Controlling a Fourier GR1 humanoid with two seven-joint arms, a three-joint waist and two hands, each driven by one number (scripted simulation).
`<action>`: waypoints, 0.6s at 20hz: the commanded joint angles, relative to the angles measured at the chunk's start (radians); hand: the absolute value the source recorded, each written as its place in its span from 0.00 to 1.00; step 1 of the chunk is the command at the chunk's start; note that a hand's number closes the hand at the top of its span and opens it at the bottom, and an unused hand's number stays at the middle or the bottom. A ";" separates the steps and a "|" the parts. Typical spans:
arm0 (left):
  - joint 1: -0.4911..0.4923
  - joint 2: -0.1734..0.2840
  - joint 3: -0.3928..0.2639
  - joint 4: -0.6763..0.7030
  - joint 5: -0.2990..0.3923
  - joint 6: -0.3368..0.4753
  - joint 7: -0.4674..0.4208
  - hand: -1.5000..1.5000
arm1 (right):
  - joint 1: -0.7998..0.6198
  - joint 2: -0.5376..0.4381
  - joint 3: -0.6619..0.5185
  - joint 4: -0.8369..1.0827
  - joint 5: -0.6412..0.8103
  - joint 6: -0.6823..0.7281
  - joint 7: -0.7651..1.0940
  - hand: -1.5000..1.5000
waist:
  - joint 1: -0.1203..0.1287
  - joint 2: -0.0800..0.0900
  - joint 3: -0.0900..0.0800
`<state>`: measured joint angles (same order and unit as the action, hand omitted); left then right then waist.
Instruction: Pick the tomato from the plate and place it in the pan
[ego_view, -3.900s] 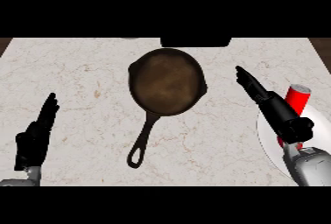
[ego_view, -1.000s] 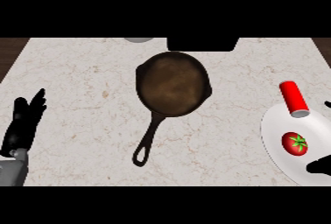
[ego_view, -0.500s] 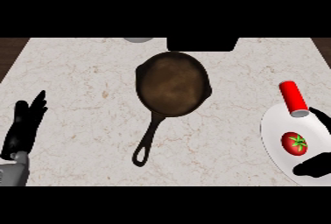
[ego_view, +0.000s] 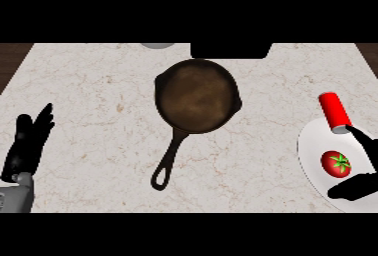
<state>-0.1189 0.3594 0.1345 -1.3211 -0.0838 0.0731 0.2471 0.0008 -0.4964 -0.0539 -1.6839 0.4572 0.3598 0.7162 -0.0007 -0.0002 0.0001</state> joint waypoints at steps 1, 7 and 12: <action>-0.029 -0.010 0.023 0.066 -0.036 0.004 -0.047 0.50 | 0.018 0.060 -0.001 -0.036 0.032 0.022 0.032 0.00 | -0.002 0.000 0.000; -0.035 -0.084 -0.003 0.074 -0.067 0.037 -0.056 0.50 | -0.063 0.045 -0.041 0.146 0.085 0.036 -0.056 0.00 | 0.000 0.001 0.000; -0.069 -0.019 0.047 0.036 -0.030 -0.046 0.023 0.50 | -0.090 0.087 -0.010 0.178 0.149 0.024 -0.066 1.00 | 0.001 0.001 0.000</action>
<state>-0.1382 0.3331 0.1663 -1.3182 -0.1160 0.0492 0.2530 -0.0496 -0.4381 -0.0949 -1.5554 0.5501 0.3973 0.6696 0.0000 -0.0003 -0.0002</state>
